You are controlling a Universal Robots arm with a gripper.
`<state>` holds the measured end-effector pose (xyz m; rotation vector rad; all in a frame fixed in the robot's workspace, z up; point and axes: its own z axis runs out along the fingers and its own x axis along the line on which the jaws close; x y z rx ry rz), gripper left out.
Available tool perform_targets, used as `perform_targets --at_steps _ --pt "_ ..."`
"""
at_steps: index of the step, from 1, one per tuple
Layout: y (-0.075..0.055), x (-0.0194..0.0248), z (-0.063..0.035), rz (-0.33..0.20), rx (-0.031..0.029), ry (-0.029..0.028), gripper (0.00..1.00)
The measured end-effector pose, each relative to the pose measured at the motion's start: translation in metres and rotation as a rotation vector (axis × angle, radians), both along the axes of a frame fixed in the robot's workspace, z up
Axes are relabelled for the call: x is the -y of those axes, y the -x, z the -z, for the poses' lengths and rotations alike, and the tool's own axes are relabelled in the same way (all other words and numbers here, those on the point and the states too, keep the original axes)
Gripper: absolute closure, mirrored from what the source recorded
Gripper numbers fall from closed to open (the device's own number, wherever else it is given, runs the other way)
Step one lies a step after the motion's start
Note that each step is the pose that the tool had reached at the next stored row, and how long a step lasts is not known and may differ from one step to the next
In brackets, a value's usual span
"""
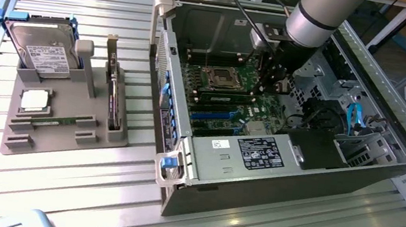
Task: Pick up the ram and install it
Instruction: 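Press down the ram until it locks into place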
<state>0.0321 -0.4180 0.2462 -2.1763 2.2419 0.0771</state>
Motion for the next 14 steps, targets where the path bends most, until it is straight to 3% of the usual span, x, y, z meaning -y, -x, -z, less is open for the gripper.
perform_targets --at_steps 8,14 --pt "0.003 0.0 -0.0003 0.0 0.0 0.0001 0.9" --pt "0.023 0.0 -0.0002 0.0 0.0001 -0.0001 0.9"
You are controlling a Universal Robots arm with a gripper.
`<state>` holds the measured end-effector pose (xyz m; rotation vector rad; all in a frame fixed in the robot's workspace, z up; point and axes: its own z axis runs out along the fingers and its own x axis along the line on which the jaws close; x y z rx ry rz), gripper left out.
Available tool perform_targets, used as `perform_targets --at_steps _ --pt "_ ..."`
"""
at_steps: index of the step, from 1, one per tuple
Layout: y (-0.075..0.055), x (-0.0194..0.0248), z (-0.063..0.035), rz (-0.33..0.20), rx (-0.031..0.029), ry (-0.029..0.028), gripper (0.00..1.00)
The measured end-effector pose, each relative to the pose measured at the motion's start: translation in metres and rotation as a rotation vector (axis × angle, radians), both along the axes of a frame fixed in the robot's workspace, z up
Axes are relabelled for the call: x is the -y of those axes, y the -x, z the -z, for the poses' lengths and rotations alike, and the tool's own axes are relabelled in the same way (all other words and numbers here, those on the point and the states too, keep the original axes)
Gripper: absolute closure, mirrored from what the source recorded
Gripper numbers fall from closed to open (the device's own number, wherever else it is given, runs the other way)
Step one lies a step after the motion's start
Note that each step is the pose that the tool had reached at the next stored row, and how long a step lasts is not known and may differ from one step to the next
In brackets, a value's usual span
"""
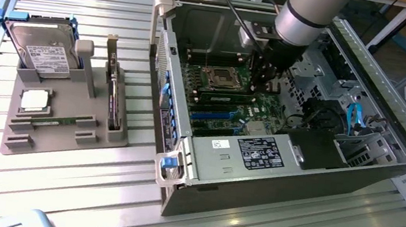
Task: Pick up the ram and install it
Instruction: 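Press down the ram until it locks into place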
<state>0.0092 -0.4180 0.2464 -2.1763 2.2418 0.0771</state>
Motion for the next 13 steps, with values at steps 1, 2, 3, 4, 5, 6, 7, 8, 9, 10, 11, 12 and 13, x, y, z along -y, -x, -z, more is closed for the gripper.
perform_targets --at_steps 1,2,3,4,5,6,7,8,9,10,11,12,13 --pt "0.002 0.0 0.0 0.0 0.0 0.0 0.9" --pt "0.006 0.0 0.0 0.0 0.0 -0.0001 0.9" --pt "0.009 0.0 0.0 0.0 0.0 0.0 0.9" --pt "0.011 0.0 0.0 0.0 0.0 0.0 0.9" --pt "0.013 0.0 0.0 0.0 -0.0001 0.0001 0.9" --pt "0.015 0.0 0.0 0.0 -0.0001 0.0001 0.9" --pt "0.017 0.0 -0.0001 0.0 -0.0001 0.0002 0.9" --pt "0.019 -0.0001 -0.0001 0.0 -0.0001 0.0001 0.9" --pt "0.021 -0.0001 0.0 0.0 0.0 0.0 0.9" --pt "0.024 -0.0001 0.0 0.0 0.0 -0.0001 0.9" --pt "0.027 0.0 0.0 0.0 0.0 0.0 0.9" --pt "0.03 0.0 0.0 0.0 0.0 0.0 0.9" --pt "0.032 0.0 0.0 0.0 0.0 0.0 0.9"
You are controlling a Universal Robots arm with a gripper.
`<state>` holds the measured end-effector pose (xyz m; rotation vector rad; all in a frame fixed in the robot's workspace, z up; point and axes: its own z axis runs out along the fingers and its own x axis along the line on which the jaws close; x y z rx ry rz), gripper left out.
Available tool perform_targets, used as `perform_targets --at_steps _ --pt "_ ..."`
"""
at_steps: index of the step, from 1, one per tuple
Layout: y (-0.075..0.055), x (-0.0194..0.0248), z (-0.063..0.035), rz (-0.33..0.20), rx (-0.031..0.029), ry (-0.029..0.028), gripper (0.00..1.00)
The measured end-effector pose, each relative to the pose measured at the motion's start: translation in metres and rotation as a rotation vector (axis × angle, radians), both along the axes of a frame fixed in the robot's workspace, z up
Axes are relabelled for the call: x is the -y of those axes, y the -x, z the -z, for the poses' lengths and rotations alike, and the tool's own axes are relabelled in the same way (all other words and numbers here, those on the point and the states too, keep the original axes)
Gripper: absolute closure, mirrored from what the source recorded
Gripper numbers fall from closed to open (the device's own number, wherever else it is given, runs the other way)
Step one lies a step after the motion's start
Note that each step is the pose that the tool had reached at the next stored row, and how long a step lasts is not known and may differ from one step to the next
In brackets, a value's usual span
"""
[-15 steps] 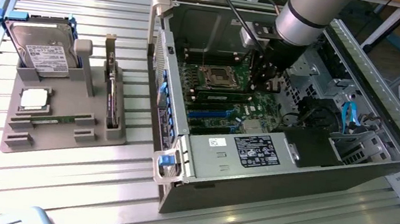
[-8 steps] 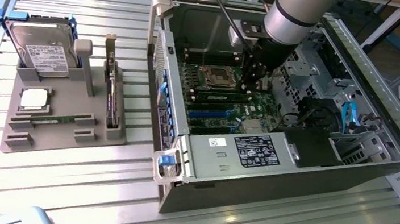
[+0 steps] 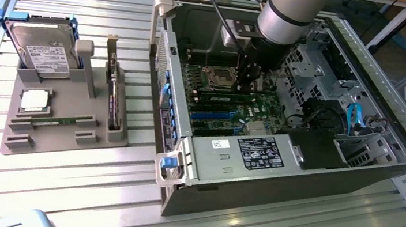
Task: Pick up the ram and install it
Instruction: 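Press down the ram until it locks into place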
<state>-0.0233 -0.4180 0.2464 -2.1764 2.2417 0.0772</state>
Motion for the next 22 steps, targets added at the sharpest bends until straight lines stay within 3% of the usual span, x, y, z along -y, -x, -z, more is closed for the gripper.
perform_targets --at_steps 9,22 --pt "0.017 0.0 0.0 0.0 0.0 0.0 0.9" --pt "0.018 0.0 0.0051 0.0 0.0 0.0 0.9"
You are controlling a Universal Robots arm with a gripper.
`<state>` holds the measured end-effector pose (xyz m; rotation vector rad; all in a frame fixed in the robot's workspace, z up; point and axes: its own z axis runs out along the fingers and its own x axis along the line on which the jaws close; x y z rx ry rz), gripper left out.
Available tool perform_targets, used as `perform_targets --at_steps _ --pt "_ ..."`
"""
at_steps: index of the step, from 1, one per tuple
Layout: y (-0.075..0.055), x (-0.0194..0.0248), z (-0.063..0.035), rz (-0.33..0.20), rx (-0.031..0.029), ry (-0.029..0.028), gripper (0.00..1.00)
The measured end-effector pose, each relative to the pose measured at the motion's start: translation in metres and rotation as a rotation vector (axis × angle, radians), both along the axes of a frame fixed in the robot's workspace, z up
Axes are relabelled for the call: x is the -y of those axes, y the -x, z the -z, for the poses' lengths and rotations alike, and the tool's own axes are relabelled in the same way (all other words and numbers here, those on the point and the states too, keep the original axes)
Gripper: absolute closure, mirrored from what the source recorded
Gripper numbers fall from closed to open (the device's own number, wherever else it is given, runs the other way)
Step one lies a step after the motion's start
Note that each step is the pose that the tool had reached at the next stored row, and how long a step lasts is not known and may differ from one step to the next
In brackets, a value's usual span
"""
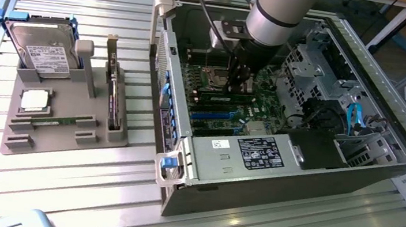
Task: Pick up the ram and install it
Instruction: 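Press down the ram until it locks into place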
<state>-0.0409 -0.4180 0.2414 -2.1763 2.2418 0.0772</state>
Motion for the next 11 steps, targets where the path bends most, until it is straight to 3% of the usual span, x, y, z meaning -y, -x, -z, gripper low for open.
perform_targets --at_steps 11 --pt "0.0 0.0 0.0035 0.0 -0.0001 0.0002 0.9"
